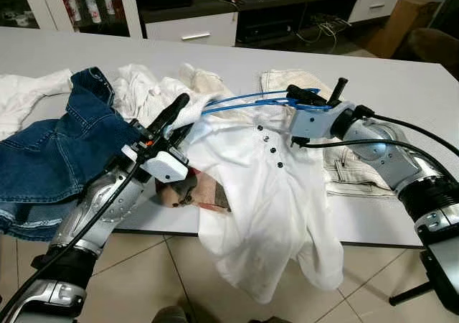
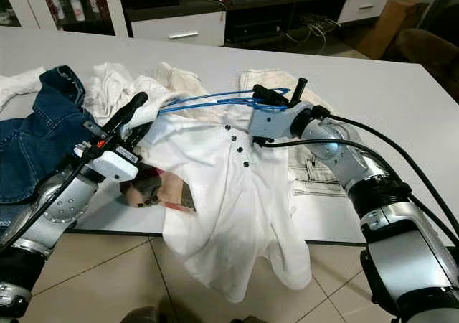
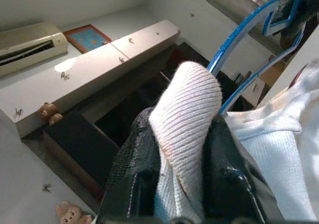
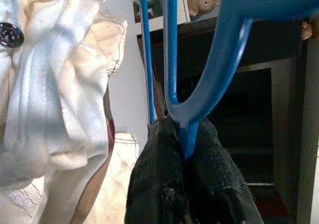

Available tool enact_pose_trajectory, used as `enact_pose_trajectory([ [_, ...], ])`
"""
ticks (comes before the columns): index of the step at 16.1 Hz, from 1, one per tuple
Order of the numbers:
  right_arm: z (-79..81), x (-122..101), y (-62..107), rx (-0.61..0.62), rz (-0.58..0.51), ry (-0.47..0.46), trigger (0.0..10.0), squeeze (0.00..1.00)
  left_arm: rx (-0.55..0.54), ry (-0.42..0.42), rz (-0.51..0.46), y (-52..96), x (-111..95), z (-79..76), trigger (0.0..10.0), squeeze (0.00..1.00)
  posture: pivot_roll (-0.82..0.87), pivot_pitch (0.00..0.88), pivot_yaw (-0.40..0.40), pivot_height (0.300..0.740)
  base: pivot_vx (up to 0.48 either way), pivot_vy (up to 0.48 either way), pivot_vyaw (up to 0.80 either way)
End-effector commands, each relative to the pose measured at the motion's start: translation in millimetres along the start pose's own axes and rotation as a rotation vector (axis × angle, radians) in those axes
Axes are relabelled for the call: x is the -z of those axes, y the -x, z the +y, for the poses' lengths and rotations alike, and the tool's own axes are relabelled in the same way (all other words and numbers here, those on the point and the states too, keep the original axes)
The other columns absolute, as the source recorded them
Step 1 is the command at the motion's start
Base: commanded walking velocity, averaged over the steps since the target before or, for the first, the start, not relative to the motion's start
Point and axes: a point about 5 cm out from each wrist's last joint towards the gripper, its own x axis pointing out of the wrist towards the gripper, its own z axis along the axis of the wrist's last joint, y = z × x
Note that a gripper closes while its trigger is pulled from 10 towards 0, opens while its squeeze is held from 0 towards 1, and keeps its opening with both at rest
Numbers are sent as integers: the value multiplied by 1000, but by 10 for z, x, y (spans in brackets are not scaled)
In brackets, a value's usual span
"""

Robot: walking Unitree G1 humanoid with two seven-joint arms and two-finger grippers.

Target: Hang hanger

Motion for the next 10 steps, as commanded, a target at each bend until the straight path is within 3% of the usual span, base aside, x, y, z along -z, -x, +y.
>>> enact_pose_trajectory([
  [1, -31, 283, 142, 14, 158, -21, 0, 0, -102, -20, 42, 40, 80, 166, 10000, 0, 170, 0, -49, 740, 0, 0, 0],
  [9, 3, 274, 171, -34, 129, 29, 0, 0, -60, 4, 40, 36, 92, 100, 10000, 0, 163, 0, -53, 740, 0, 0, 0],
  [10, 17, 286, 187, -42, 131, 35, 0, 0, -70, 3, 38, 53, 99, 119, 10000, 1000, 163, 0, -53, 740, 0, 0, 0],
])
